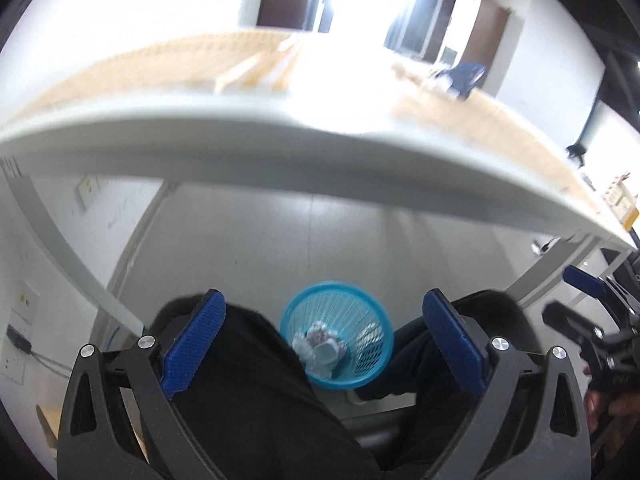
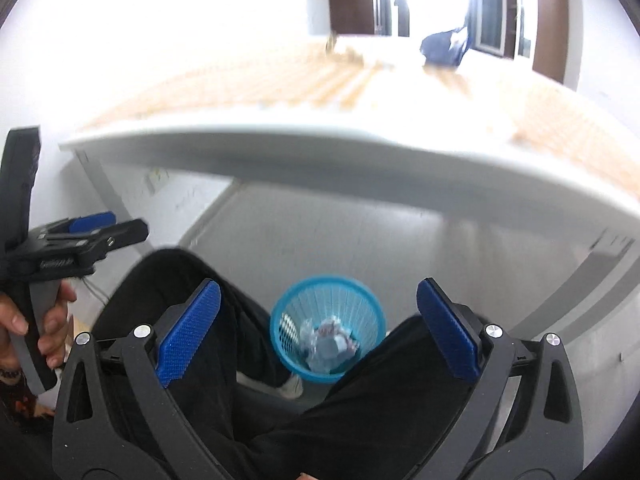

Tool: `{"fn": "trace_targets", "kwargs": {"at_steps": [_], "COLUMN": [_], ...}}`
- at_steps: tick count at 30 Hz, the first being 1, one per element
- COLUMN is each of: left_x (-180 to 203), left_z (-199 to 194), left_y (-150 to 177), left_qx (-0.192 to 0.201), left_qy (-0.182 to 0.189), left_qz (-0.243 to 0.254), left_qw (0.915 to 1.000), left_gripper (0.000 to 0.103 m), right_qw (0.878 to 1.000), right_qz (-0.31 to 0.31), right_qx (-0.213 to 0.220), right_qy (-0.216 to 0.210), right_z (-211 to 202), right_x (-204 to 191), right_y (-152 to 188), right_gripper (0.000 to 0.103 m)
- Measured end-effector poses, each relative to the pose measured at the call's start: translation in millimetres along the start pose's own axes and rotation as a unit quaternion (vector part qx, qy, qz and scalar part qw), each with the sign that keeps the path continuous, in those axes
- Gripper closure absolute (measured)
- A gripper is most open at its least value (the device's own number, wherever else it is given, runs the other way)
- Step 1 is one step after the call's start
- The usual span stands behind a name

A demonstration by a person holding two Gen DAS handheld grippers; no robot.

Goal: Collect trash
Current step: 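Raise both open tools back up toward the table, then grasp the white napkin with the right tool while the left tool grasps crumpled white tissue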

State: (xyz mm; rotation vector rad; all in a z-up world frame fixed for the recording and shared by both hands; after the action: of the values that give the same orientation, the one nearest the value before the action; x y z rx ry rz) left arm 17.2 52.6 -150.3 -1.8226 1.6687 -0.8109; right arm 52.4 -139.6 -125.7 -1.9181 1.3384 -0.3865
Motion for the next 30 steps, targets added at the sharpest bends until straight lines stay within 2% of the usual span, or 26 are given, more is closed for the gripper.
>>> {"fn": "trace_targets", "kwargs": {"at_steps": [6,10,13,20,25,30], "left_x": [17,19,19,18,16,21], "left_z": [-44,-50,-48,-37,-13,16], "left_y": [-37,-68,-92,-156,-188,-218], "left_qx": [0.068,0.088,0.095,0.113,0.100,0.093], "left_qy": [-0.003,0.022,0.035,0.033,0.037,0.034], "left_qz": [0.044,0.043,0.033,0.039,0.035,0.054], "left_qw": [0.9967,0.9950,0.9943,0.9923,0.9937,0.9936], "left_gripper": [0.006,0.006,0.006,0.006,0.006,0.006], "right_qw": [0.998,0.994,0.993,0.993,0.994,0.995], "right_qz": [0.013,0.032,0.039,0.055,0.052,0.056], "right_qx": [0.057,0.101,0.113,0.104,0.091,0.076], "right_qy": [-0.004,0.004,0.003,0.008,0.010,0.013], "right_z": [-31,-47,-47,-12,19,45], "right_x": [0,4,7,24,26,35], "right_y": [-44,-75,-100,-143,-174,-205], "right_gripper": [0.009,0.009,0.009,0.009,0.009,0.009]}}
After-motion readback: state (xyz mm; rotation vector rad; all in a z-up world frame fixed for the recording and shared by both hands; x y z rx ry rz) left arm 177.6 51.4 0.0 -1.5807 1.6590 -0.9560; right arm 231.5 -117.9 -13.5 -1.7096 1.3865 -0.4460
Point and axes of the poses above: each gripper's, at about its wrist camera, not at the fingertips, and z roughly the way its jaws point, x to its right, y to its underside, the point moved 4 cm from there along z, roughly the way its jaws point, and after that the axes turned 9 degrees about z, right-handed, at the moved point
